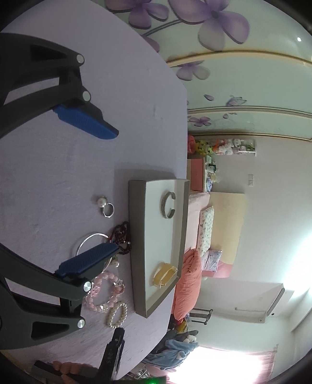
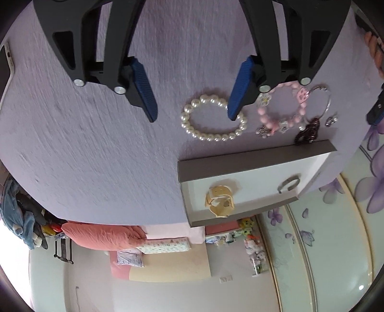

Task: Organize jewelry
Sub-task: 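Move the right tool to the pearl bracelet and grasp it, then lower the left tool to the pearl-topped ring and grasp it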

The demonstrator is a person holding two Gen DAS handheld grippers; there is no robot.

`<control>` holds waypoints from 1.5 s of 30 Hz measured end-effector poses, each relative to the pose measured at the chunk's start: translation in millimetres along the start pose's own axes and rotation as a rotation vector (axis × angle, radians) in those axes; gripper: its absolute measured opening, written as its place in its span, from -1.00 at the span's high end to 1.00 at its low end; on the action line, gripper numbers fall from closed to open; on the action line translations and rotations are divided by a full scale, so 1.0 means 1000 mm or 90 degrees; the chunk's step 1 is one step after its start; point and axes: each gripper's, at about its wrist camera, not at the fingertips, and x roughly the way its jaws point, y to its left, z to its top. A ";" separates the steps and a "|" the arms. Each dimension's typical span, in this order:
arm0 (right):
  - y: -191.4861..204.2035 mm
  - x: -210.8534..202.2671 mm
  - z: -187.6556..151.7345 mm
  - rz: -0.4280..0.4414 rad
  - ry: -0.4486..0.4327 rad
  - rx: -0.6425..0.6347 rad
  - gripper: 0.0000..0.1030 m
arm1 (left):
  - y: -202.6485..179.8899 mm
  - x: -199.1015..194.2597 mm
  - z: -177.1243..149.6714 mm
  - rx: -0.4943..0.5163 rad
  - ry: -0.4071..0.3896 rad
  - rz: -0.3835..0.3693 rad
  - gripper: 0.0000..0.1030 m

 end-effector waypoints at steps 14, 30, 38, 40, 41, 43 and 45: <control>-0.001 0.011 -0.010 -0.051 0.066 -0.020 0.80 | 0.008 0.009 0.004 -0.025 0.022 -0.004 -0.67; -0.028 -0.024 -0.042 -0.066 0.055 0.039 0.79 | -0.009 0.059 0.002 0.018 0.161 0.016 -0.66; -0.033 -0.023 -0.040 -0.051 0.054 0.050 0.79 | -0.009 0.079 0.001 0.018 0.208 0.017 -0.15; -0.034 -0.023 -0.040 -0.047 0.054 0.054 0.79 | -0.010 0.079 0.000 0.029 0.210 0.014 -0.05; -0.034 -0.023 -0.040 -0.046 0.054 0.056 0.79 | -0.011 0.080 0.001 0.037 0.211 0.014 0.02; -0.034 -0.023 -0.039 -0.043 0.054 0.058 0.79 | -0.012 0.083 0.000 0.053 0.218 0.014 0.14; -0.034 -0.023 -0.040 -0.039 0.054 0.062 0.79 | -0.012 0.087 0.000 0.054 0.227 0.006 0.22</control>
